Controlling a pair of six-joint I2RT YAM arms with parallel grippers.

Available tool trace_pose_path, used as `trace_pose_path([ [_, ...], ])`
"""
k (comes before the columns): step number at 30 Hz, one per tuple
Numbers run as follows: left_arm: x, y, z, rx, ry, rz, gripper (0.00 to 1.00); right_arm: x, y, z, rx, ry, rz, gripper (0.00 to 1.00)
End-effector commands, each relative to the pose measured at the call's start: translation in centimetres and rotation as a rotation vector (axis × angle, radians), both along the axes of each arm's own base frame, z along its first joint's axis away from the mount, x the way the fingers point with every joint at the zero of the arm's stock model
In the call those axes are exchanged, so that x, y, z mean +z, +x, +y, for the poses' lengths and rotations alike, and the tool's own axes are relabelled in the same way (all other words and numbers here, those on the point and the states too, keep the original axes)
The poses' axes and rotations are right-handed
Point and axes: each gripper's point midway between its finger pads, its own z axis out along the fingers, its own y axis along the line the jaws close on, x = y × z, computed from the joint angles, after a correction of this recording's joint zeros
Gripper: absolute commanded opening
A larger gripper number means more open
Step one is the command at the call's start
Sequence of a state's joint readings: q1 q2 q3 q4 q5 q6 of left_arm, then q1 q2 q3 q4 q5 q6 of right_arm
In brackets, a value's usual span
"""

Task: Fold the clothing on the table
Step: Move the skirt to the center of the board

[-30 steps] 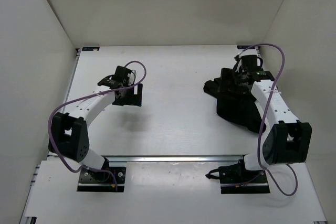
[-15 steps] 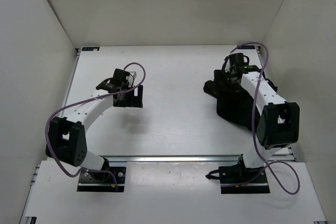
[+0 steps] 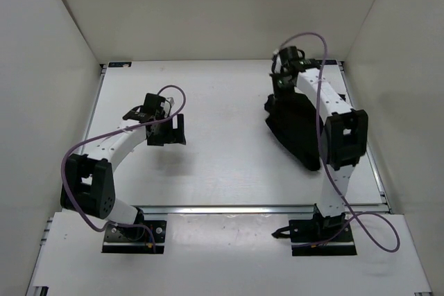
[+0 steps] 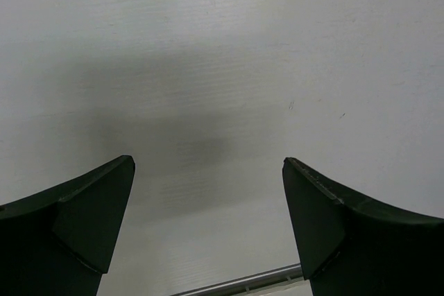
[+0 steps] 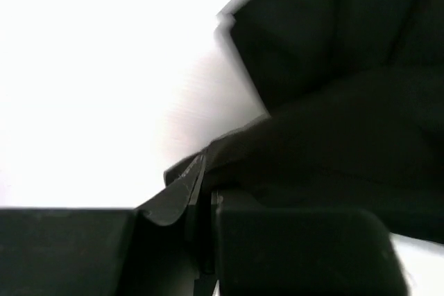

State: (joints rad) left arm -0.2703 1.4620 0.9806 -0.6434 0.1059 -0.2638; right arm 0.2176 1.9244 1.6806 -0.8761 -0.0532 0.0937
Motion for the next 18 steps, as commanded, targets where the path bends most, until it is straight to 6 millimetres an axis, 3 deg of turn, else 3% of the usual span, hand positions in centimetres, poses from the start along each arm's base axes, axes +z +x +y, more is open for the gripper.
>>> trace_pose_path([
  [1,2.5,1.4,0.2,0.05,-0.082,-0.076,0.98,9.9,4.0,9.7,0.25,0.199,-0.23,0.0],
  [2,3.3,1.8,0.5,0.063,-0.08,-0.096,0.99,14.4,4.2,12.2,0.349,0.28,-0.325,0.0],
  [3,3.9,2.2,0.7,0.07,-0.076,-0.119,0.99,19.5,4.7,13.2,0.369,0.35,-0.469,0.0],
  [4,5.1,2.5,0.8,0.08,-0.089,-0.156,0.99,23.2,4.5,14.8,0.421,0.42,-0.575,0.0],
  [6,6.7,3.0,0.9,0.089,-0.109,-0.205,0.99,33.0,1.4,14.8,0.47,0.534,-0.804,0.0],
  [7,7.4,2.7,0.8,0.083,-0.121,-0.221,0.99,36.5,0.8,14.2,0.477,0.585,-0.901,0.0],
  [8,8.7,2.9,1.0,0.093,-0.133,-0.258,0.98,38.8,-1.3,12.8,0.472,0.632,-0.94,0.01],
  [9,9.0,2.8,1.2,0.1,-0.145,-0.258,0.99,40.2,-2.8,11.7,0.459,0.667,-0.994,0.0],
  [10,10.2,2.6,1.2,0.107,-0.177,-0.282,0.98,41.4,-3.2,10.4,0.452,0.68,-1.057,0.0],
  [12,11.8,2.5,1.6,0.125,-0.227,-0.317,0.99,35.9,-3.5,7.7,0.369,0.643,-0.993,0.0],
  [13,12.9,2.1,1.2,0.118,-0.261,-0.338,0.99,34.5,-3.1,6.1,0.329,0.619,-0.985,0.0],
  [15,14.8,1.6,0.4,0.105,-0.293,-0.378,0.99,24.1,-2.9,3.5,0.224,0.621,-0.765,0.0],
  [16,14.9,1.5,0.3,0.104,-0.293,-0.383,0.99,20.9,-3.2,3.1,0.198,0.625,-0.694,0.0],
  [18,15.3,0.8,-0.9,0.08,-0.34,-0.38,0.98,11.1,-6.4,3.5,0.163,0.634,-0.485,0.0],
])
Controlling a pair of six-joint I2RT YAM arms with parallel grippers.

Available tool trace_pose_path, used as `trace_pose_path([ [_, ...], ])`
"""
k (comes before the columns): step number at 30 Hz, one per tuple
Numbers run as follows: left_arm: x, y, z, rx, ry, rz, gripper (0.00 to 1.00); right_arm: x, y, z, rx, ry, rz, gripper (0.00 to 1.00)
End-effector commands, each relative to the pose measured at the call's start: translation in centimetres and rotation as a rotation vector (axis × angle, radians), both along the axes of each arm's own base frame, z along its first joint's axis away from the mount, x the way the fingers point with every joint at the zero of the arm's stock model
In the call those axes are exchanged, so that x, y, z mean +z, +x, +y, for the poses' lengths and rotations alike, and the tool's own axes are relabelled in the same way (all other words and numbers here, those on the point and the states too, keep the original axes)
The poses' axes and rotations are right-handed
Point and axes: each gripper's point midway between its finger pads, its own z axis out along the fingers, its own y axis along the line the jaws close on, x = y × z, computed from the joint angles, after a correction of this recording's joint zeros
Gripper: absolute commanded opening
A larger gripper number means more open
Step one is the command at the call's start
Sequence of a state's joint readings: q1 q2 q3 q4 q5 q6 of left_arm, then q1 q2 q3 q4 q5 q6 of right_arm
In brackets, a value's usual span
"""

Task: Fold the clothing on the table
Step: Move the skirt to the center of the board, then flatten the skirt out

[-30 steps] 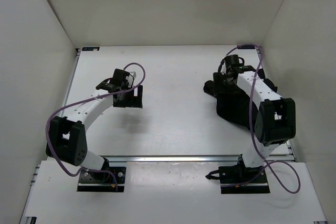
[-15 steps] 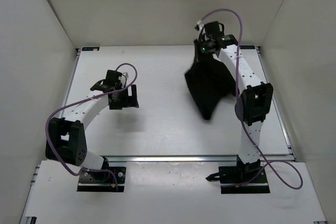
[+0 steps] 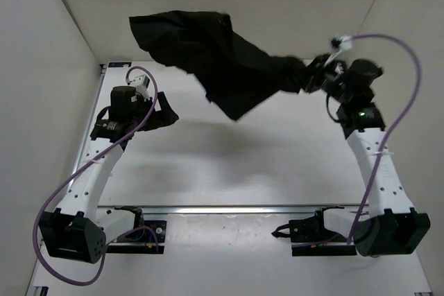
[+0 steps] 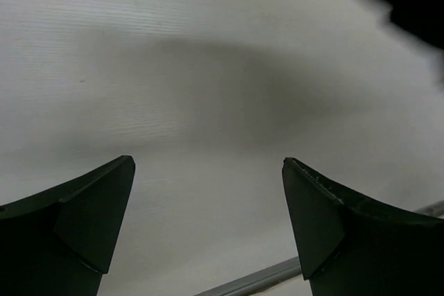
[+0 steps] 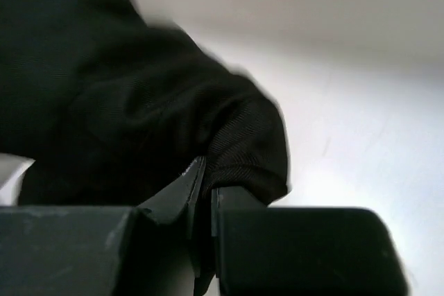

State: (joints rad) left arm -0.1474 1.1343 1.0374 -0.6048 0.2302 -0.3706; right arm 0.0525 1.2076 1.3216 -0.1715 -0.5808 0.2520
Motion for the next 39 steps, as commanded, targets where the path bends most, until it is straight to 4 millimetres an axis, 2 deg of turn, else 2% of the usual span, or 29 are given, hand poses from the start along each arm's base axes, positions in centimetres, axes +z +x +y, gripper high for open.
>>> trace_pose_path([
  [1,1.4,-1.3,-2.5,-0.064,-0.111,-0.012,0.99,-18.2,-2.1,1.9,0.087,0.003,0.433,0.0],
  [2,1.3,-1.6,-2.7,-0.061,-0.136,-0.007,0.99,-22.6,-4.2,2.6,0.095,-0.029,0.519,0.0],
  [4,-0.7,-2.6,-3.8,-0.086,-0.19,0.029,0.99,-28.6,-8.0,3.1,0.11,-0.081,0.647,0.0],
  [7,-2.7,-4.0,-5.2,-0.098,-0.237,0.072,0.99,-32.7,-11.5,4.2,0.165,-0.109,0.768,0.0],
  [9,-3.7,-4.4,-6.3,-0.108,-0.238,0.098,0.99,-32.6,-12.0,4.7,0.188,-0.103,0.774,0.0],
  [11,-3.8,-4.4,-7.3,-0.124,-0.243,0.11,0.99,-32.4,-11.8,4.7,0.185,-0.088,0.778,0.0],
  [13,-4.1,-4.4,-8.7,-0.16,-0.245,0.134,0.99,-31.2,-10.9,4.7,0.183,-0.083,0.754,0.0],
  [14,-3.7,-4.2,-9.4,-0.179,-0.248,0.13,0.99,-30.4,-10.3,4.6,0.172,-0.086,0.735,0.0],
  [16,-2.0,-3.7,-11.0,-0.234,-0.284,0.109,0.99,-29.9,-9.9,4.3,0.166,-0.105,0.731,0.0],
  [17,-1.9,-3.7,-12.2,-0.275,-0.3,0.103,0.99,-29.1,-9.2,4.3,0.156,-0.109,0.712,0.0],
  [18,-0.7,-3.5,-13.5,-0.311,-0.34,0.08,0.99,-28.7,-8.8,4.2,0.152,-0.117,0.709,0.0],
  [22,-0.9,-2.0,-17.8,-0.361,-0.403,0.103,0.99,-27.5,-8.1,4.5,0.147,-0.158,0.662,0.0],
  [23,-1.8,-1.7,-18.6,-0.343,-0.405,0.133,0.98,-27.2,-8.1,4.6,0.147,-0.15,0.66,0.0],
  [26,-2.4,-0.1,-21.2,-0.3,-0.474,0.121,0.99,-27.4,-8.3,4.9,0.153,-0.152,0.659,0.0],
  [27,-2.8,0.1,-21.8,-0.291,-0.502,0.131,0.99,-27.5,-8.2,4.8,0.141,-0.154,0.661,0.01],
  [29,-2.7,1.8,-22.3,-0.22,-0.545,0.094,0.99,-28.1,-8.8,5.1,0.151,-0.179,0.668,0.0],
  [30,-3.6,2.2,-22.6,-0.203,-0.533,0.109,0.98,-28.5,-9.2,5.3,0.154,-0.188,0.683,0.0],
  [31,-2.6,3.1,-22.9,-0.195,-0.538,0.074,0.99,-28.8,-9.4,5.2,0.152,-0.19,0.698,0.0],
  [33,-3.4,4.6,-23.6,-0.188,-0.522,0.079,0.98,-29.7,-10.1,5.3,0.152,-0.196,0.725,0.0],
  [34,-2.4,5.0,-24.4,-0.2,-0.523,0.053,0.98,-29.7,-10.2,5.5,0.158,-0.201,0.716,0.0],
  [35,-3.1,6.0,-24.6,-0.185,-0.5,0.054,0.99,-29.9,-10.3,5.5,0.159,-0.197,0.727,0.0],
  [39,-4.1,7.3,-25.9,-0.211,-0.37,-0.004,0.99,-29.5,-10.0,4.9,0.128,-0.185,0.718,0.0],
])
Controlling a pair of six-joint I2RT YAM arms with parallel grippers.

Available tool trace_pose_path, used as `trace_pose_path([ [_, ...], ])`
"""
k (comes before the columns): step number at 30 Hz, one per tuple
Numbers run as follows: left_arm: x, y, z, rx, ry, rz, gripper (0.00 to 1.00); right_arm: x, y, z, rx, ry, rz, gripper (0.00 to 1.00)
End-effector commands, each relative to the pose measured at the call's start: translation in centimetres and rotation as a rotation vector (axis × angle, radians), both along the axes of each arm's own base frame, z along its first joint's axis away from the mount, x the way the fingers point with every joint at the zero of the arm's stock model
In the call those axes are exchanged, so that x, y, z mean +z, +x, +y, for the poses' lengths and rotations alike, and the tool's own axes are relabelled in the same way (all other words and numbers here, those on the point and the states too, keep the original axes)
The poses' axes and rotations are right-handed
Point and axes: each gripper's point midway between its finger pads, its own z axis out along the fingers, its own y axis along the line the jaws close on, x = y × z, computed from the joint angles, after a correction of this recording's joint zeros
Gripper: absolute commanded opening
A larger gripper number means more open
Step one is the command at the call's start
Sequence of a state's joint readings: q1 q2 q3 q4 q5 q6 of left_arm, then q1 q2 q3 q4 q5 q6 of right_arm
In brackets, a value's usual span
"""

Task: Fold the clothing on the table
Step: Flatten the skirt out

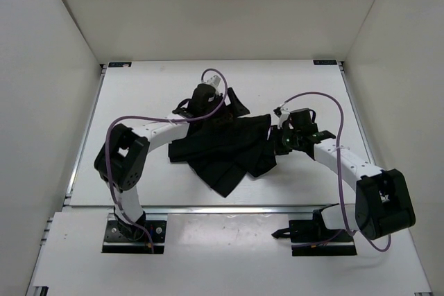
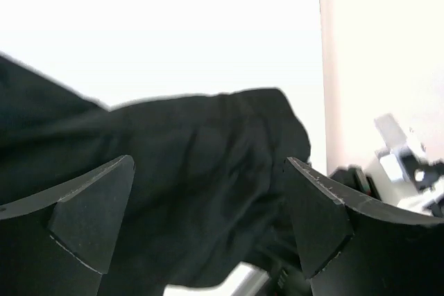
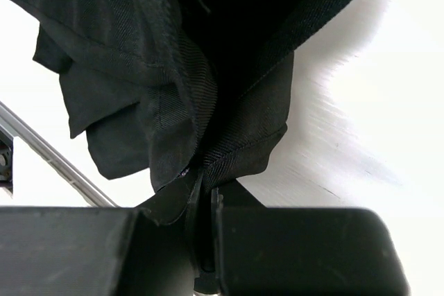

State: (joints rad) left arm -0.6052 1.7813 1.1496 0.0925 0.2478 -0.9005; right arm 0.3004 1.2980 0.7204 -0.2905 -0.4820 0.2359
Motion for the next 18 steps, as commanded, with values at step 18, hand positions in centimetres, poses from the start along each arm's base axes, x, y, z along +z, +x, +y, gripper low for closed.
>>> trace_pose_path([
  [18,2.3,-1.8,-6.3,-0.61,0.004,-0.681,0.99,2.2,1.1,-1.2,-0.065,0.026,-0.054,0.0],
])
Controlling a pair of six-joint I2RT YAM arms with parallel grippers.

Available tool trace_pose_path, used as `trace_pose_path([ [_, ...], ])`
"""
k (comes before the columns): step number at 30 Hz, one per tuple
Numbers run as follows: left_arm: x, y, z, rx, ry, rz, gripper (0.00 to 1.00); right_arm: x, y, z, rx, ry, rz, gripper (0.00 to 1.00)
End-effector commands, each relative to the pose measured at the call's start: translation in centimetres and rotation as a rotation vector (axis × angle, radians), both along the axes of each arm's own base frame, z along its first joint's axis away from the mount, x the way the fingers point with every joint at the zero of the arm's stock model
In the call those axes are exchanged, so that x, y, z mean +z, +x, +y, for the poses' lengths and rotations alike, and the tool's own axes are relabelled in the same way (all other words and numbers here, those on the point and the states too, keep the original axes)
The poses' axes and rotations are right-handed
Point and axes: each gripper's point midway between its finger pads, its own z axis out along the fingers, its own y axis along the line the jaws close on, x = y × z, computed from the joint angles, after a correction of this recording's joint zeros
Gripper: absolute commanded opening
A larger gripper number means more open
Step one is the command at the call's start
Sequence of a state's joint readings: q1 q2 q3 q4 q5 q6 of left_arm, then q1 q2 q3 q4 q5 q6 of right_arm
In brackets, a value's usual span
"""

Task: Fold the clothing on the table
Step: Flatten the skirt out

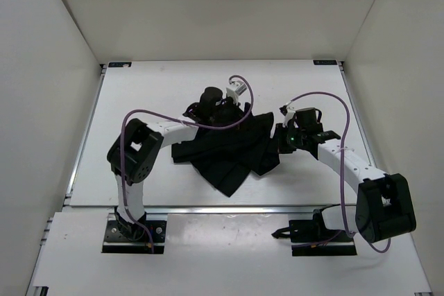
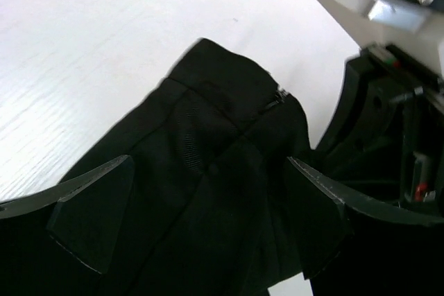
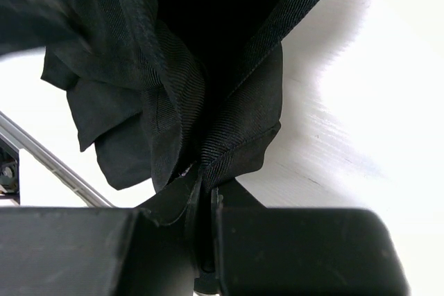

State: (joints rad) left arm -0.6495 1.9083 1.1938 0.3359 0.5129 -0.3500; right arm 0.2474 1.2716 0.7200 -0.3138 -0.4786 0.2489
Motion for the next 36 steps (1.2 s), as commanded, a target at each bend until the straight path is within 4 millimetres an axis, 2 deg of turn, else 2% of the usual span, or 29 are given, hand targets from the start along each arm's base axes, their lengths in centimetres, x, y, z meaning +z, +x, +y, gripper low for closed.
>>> trace_pose_path([
  [1,2.9,-0.9,-1.5,-0.179,-0.087,-0.169,0.98,1.6,0.6,0.3,-0.002,0.02,-0.053,0.0],
  [5,1.8,-1.5,-2.5,-0.247,-0.033,-0.243,0.98,1.7,0.5,0.0,-0.011,0.021,-0.053,0.0],
  [12,1.8,-1.4,-4.0,-0.258,-0.049,-0.263,0.99,1.6,0.2,0.0,-0.004,0.02,-0.027,0.01],
  [18,0.6,-1.6,-5.7,-0.269,-0.042,-0.261,0.89,2.2,0.1,0.5,0.026,0.02,-0.043,0.0],
  [20,0.1,-1.3,-6.0,-0.255,-0.03,-0.261,0.9,2.5,0.2,0.6,0.028,0.02,-0.043,0.0],
  [22,-0.8,-0.2,-5.6,-0.207,-0.009,-0.25,0.99,2.8,0.3,0.5,0.034,0.011,-0.053,0.0],
  [23,-0.5,0.3,-5.5,-0.192,-0.017,-0.252,0.98,3.1,0.1,0.8,0.045,0.015,-0.054,0.0],
  [24,-0.6,0.5,-5.6,-0.195,-0.024,-0.247,0.95,2.9,0.0,0.7,0.041,0.014,-0.044,0.0],
  [25,-0.8,0.7,-5.7,-0.197,-0.022,-0.247,0.86,3.2,0.1,0.7,0.039,0.018,-0.052,0.0],
  [26,-0.3,0.9,-5.7,-0.202,-0.027,-0.256,0.83,3.0,0.1,0.7,0.046,0.007,-0.056,0.0],
  [29,-0.1,1.3,-5.8,-0.203,-0.028,-0.263,0.56,3.1,0.1,0.6,0.037,0.019,-0.047,0.0],
  [30,0.2,1.1,-5.8,-0.203,-0.038,-0.256,0.41,3.1,0.1,0.7,0.043,0.018,-0.048,0.0],
  [31,0.1,1.2,-5.8,-0.199,-0.042,-0.245,0.22,3.4,0.4,0.8,0.042,0.023,-0.054,0.0],
  [33,0.5,1.8,-5.4,-0.168,-0.049,-0.228,0.0,3.2,0.7,0.5,0.035,0.004,-0.051,0.0],
  [36,2.2,2.6,-4.2,-0.128,-0.045,-0.244,0.0,3.1,1.2,-0.1,0.02,-0.016,-0.05,0.0],
])
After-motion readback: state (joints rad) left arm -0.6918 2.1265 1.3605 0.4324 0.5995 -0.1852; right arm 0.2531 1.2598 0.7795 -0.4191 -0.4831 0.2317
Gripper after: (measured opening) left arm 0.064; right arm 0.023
